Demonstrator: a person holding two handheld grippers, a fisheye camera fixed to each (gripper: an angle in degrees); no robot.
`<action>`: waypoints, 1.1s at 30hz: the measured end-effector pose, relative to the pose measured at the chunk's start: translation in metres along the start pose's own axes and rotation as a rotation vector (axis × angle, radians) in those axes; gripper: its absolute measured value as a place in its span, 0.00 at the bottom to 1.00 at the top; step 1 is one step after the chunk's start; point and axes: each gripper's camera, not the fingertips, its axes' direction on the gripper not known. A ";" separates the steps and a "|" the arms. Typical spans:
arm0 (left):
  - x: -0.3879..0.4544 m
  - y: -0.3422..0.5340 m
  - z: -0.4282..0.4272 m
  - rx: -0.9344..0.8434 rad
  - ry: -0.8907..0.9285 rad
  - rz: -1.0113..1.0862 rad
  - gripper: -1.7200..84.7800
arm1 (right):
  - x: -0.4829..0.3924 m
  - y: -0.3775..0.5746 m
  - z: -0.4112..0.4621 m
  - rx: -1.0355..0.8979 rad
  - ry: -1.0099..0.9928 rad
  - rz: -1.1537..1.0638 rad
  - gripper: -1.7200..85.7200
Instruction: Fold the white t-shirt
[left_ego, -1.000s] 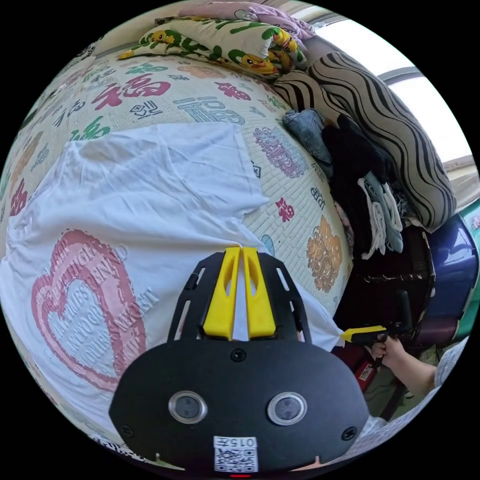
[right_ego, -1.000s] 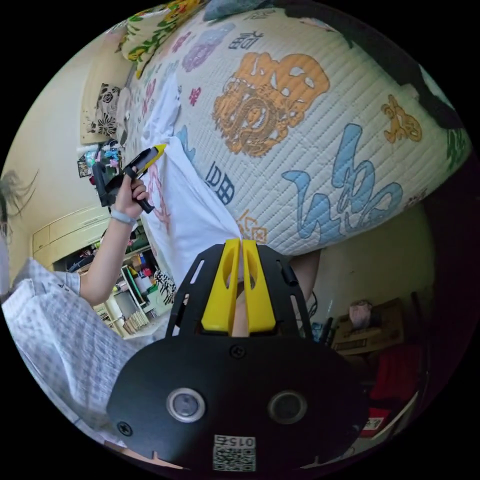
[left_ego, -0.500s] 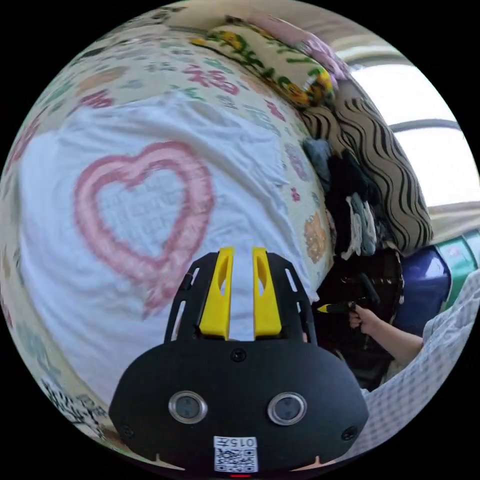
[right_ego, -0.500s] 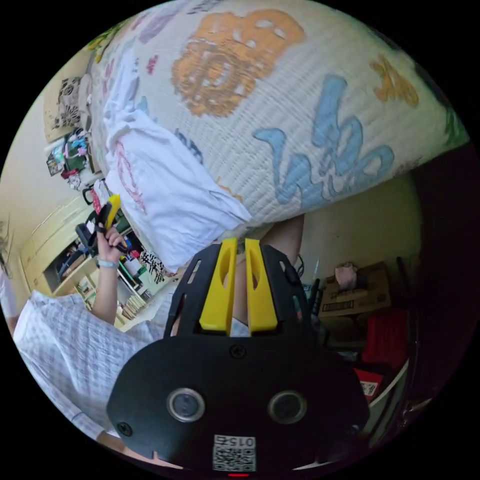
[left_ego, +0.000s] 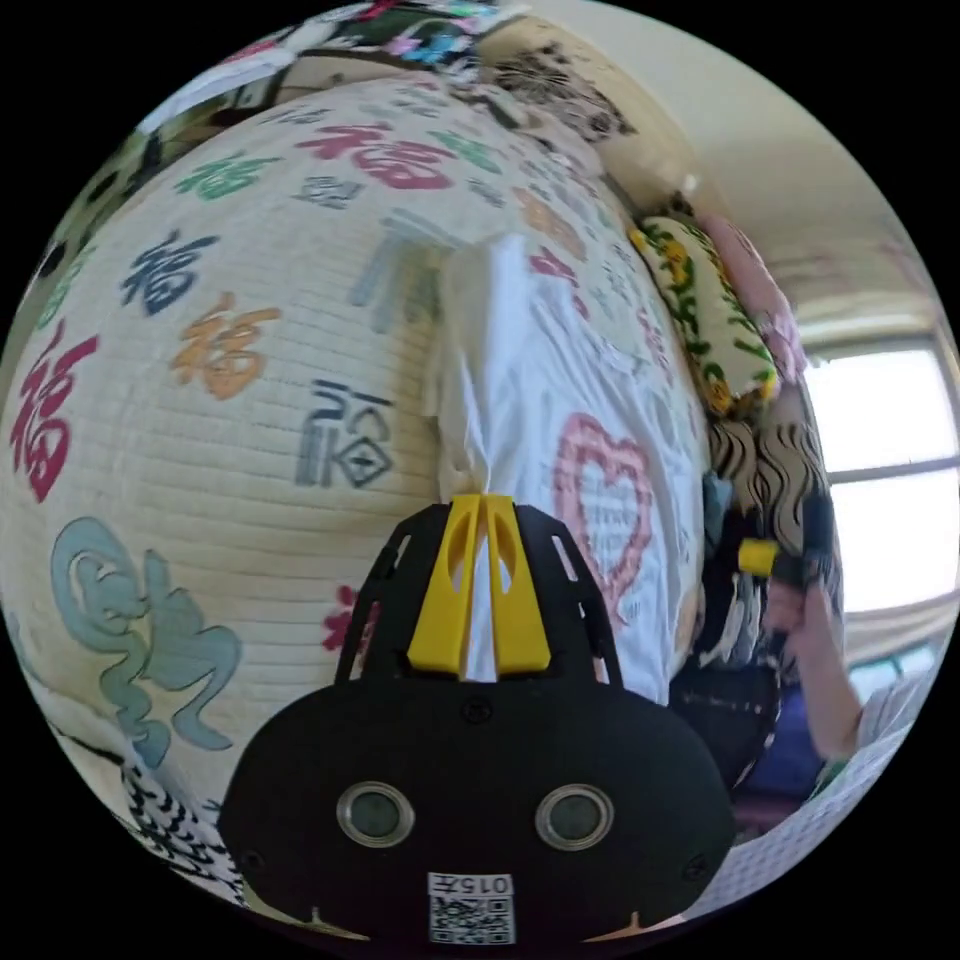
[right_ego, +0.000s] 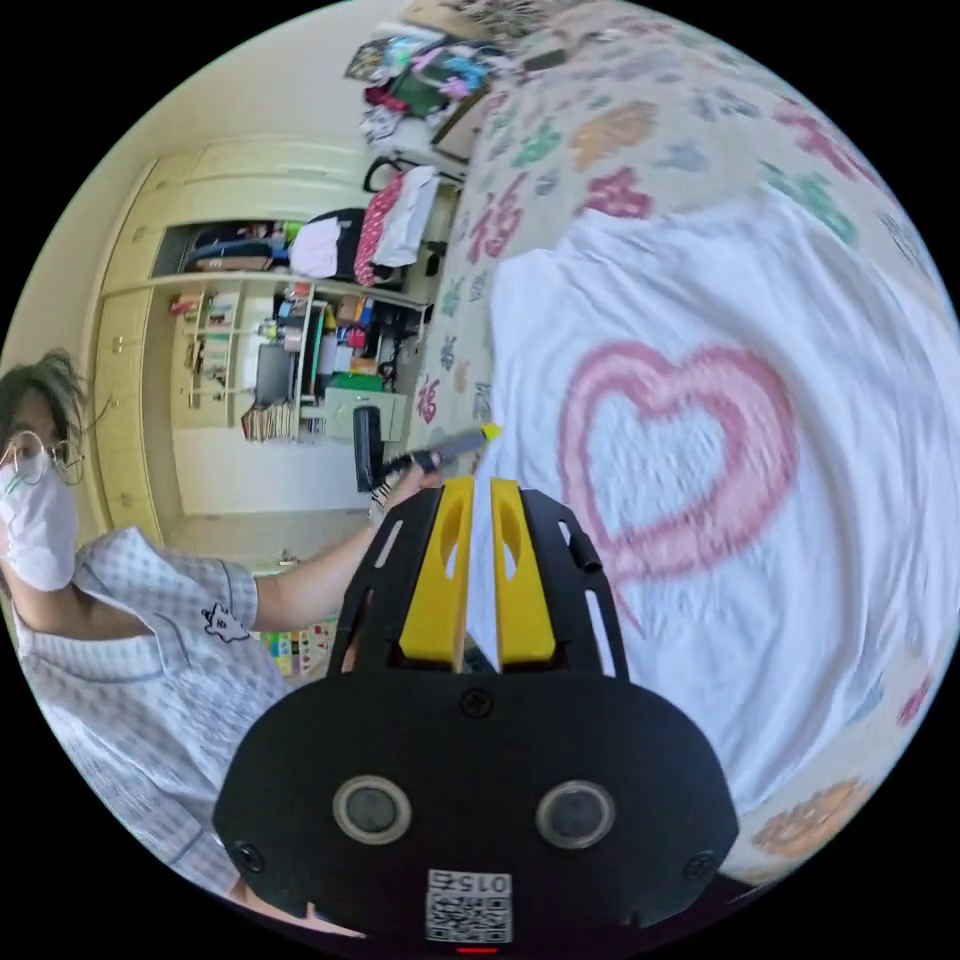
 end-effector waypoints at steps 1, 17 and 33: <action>0.010 0.001 -0.002 -0.011 0.005 0.043 0.02 | -0.010 -0.019 0.009 -0.011 0.025 -0.029 0.08; -0.006 -0.010 -0.129 -0.013 0.357 0.034 0.06 | -0.119 -0.230 0.280 -0.709 1.075 -0.669 0.02; -0.025 -0.098 -0.178 0.054 0.438 -0.362 0.15 | -0.037 -0.198 0.173 -0.437 0.633 0.097 0.03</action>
